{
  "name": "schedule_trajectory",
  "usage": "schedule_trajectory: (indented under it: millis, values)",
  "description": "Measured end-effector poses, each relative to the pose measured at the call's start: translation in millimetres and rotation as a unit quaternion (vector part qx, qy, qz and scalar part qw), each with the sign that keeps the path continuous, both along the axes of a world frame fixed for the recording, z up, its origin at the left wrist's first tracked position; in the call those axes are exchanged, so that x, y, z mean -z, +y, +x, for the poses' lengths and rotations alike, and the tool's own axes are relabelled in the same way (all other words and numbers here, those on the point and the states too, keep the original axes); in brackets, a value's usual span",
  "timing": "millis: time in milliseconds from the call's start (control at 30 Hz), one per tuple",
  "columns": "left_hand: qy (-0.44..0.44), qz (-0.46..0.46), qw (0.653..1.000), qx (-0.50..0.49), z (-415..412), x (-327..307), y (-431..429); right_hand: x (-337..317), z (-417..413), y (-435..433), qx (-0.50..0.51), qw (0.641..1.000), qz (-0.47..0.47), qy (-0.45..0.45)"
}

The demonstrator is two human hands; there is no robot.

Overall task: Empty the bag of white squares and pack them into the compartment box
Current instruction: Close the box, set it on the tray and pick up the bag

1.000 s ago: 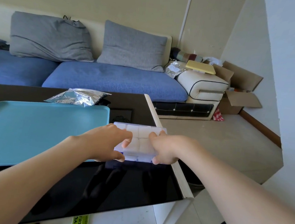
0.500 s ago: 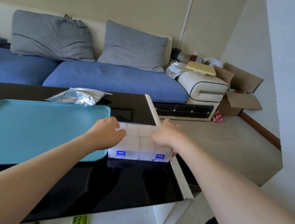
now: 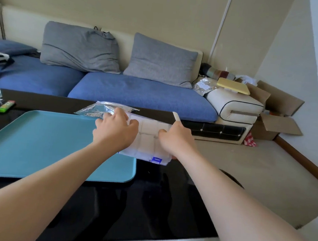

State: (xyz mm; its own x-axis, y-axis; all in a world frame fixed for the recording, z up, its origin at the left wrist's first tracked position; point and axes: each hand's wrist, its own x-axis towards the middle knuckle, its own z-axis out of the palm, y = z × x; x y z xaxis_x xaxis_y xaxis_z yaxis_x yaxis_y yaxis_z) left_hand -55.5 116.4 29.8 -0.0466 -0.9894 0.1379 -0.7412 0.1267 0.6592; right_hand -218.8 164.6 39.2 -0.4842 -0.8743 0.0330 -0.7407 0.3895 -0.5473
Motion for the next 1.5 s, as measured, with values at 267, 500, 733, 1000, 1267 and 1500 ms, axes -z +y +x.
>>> schedule_trajectory:
  millis: [267, 500, 733, 1000, 1267, 1500]
  values:
    - [-0.152, 0.152, 0.969, -0.125, 63.4, 20.6, -55.3, 17.6, 77.3, -44.8, -0.176, 0.982, 0.049, -0.037]
    - [-0.285, 0.239, 0.919, -0.133, 106.1, 26.5, -87.2, 32.1, 117.9, -73.3, -0.256, 0.963, 0.089, -0.018]
    - [-0.312, 0.160, 0.933, -0.080, 95.9, 28.5, -89.8, 30.3, 116.1, -103.9, -0.142, 0.984, 0.051, -0.092]
    - [-0.330, 0.012, 0.943, 0.038, 95.5, 27.5, -93.6, 23.4, 106.3, -146.3, 0.003, 0.917, -0.004, -0.399]
    - [-0.197, -0.005, 0.980, 0.006, 97.8, 30.4, -111.2, 23.8, 87.6, -147.8, 0.150, 0.843, -0.171, -0.487]
    - [0.327, 0.204, 0.919, -0.081, 76.7, 4.1, -94.6, 13.8, 73.7, -125.7, 0.166, 0.763, -0.255, -0.570]
